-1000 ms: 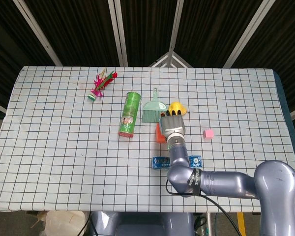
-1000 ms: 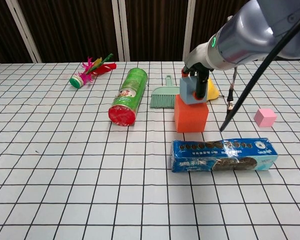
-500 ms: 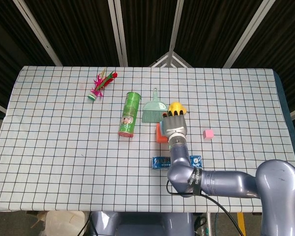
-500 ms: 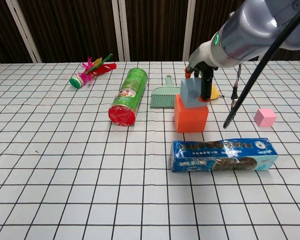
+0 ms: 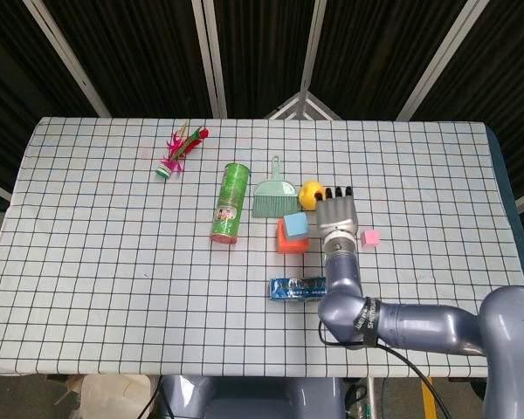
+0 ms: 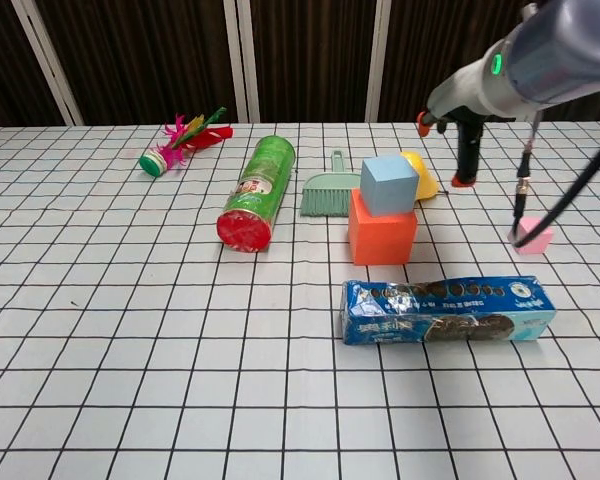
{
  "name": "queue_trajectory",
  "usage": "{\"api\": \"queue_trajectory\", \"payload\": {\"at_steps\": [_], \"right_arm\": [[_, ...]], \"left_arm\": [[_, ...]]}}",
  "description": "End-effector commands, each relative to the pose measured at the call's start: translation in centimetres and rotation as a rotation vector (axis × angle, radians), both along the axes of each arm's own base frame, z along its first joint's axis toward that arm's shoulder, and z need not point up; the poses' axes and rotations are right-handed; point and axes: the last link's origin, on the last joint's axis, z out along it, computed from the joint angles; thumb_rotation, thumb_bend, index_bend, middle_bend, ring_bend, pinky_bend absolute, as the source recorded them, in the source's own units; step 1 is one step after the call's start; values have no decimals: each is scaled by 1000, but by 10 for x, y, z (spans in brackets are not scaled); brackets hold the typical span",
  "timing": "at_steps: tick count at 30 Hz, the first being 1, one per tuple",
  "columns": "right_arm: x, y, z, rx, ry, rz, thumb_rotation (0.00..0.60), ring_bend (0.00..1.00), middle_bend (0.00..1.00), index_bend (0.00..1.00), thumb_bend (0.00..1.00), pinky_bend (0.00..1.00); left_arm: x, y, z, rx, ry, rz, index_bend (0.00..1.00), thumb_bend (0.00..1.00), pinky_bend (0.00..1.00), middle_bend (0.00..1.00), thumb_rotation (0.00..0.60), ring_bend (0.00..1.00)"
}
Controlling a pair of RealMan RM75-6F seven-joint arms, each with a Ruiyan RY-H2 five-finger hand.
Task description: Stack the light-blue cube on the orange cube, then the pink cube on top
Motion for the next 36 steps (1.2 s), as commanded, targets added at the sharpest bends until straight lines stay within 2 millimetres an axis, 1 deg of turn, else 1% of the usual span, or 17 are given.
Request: {"api": "queue_trajectory", "payload": {"at_steps": [1,3,4,6,10,12,14,17,24,25,27,28,29,32,34,36], "right_arm": [[-33,6,11,5,6,8,600,24,78,0,429,35],[-50,13,16,12,-3,11,600,24,78,0,429,35],[-56,16,19,13,-5,13,600,24,78,0,429,36],[-84,28,36,-8,-15,28,600,24,78,0,430,36],[-105,36,60,-64,-80,96,600,24,78,0,429,35],[-111,37,67,-74,-118,115,600,24,78,2,429,35],[-114,38,71,-70,-128,127,600,24,78,30,429,36],[-118,37,70,-57,-137,130,600,24,78,94,429,36],[-138,42,57,-10,-93,109,600,24,78,161,418,15],[-142,42,55,-8,-93,102,600,24,78,161,389,15],[-146,42,51,-10,-96,93,600,24,78,151,296,15],[-147,41,48,-8,-101,90,600,24,78,132,244,15],[-147,40,47,-7,-103,91,600,24,78,104,213,15],[-144,36,43,-3,-98,103,600,24,78,56,157,15],[-142,34,42,4,-86,113,600,24,78,54,113,15],[-139,32,41,9,-76,121,600,24,78,53,97,15]], "left_arm": [[-1,0,0,2,0,3,95,161,0,0,600,0],[-1,1,1,4,-2,10,95,161,0,0,600,0],[-2,1,1,4,-2,12,95,161,0,0,600,0],[-3,1,1,15,-1,22,96,161,0,0,600,0],[-1,1,0,24,8,30,96,161,0,0,600,0],[1,1,-3,24,13,32,96,161,0,0,600,0],[3,2,-5,24,17,32,96,161,0,0,600,0],[6,2,-10,18,28,29,96,161,0,0,600,0],[5,1,-9,25,35,42,96,161,0,0,600,0],[4,1,-9,25,34,47,96,161,0,0,600,0],[3,1,-8,25,32,52,96,161,0,0,600,0],[3,1,-9,25,31,51,96,161,0,0,600,0],[4,1,-9,22,31,47,96,161,0,0,600,0],[5,1,-10,19,36,41,96,161,0,0,600,0],[5,2,-11,20,38,42,97,161,0,0,600,0],[5,2,-11,21,38,44,97,161,0,0,600,0]]}}
